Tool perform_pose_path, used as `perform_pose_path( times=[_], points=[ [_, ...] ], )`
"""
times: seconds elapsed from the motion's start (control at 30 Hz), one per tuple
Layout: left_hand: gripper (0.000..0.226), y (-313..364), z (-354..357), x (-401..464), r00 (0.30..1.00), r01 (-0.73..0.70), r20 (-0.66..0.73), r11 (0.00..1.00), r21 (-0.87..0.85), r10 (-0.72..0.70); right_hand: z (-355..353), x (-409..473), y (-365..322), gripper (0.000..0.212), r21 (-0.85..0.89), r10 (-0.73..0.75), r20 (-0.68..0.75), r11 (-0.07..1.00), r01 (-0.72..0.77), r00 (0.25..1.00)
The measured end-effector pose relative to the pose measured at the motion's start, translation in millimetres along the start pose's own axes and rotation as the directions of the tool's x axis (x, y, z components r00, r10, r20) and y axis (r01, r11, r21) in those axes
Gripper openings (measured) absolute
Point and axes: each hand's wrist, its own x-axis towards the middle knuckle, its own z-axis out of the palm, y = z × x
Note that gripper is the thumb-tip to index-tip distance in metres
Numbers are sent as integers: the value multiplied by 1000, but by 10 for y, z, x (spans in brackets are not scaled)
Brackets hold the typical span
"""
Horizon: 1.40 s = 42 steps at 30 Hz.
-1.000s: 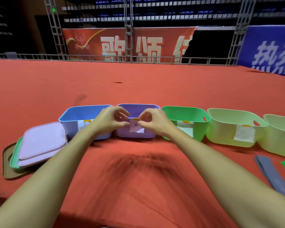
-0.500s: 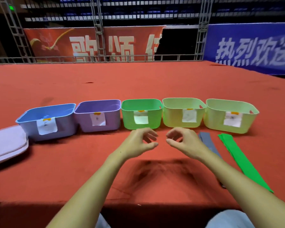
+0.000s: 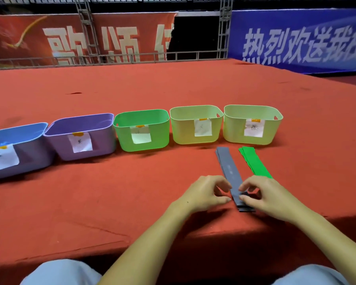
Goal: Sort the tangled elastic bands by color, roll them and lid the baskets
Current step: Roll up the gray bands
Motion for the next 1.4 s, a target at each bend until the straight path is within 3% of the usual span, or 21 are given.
perform_pose_path(
  times=[0.17, 0.27, 0.47, 0.63, 1.1, 1.4],
  points=[
    [43, 98, 243, 85, 999, 16, 27, 997, 80, -18, -38, -194, 52, 35, -41, 16, 101, 999, -12, 995],
    [45, 157, 277, 84, 1000, -6, 16, 980, 199, 3, -17, -221, 43, 35, -39, 15, 118, 999, -10, 993],
    [31, 203, 338, 16, 992, -100, -40, 933, 345, 121, 31, -217, -12, 26, -190, -25, 56, 981, 36, 998],
    [27, 164, 358, -19, 976, -141, -106, 918, 370, 193, 106, -243, -68, 21, -244, -29, -30, 970, 21, 999],
    [20, -413, -304, -371, 985, -86, -136, 989, 117, 102, 648, 151, -790, 14, -43, -23, -104, 999, 19, 994],
    [11, -744, -755, -801, 965, -16, -261, 997, -81, -6, 938, 555, -1322, 12, 42, -73, -72, 996, 76, 995]
  ],
)
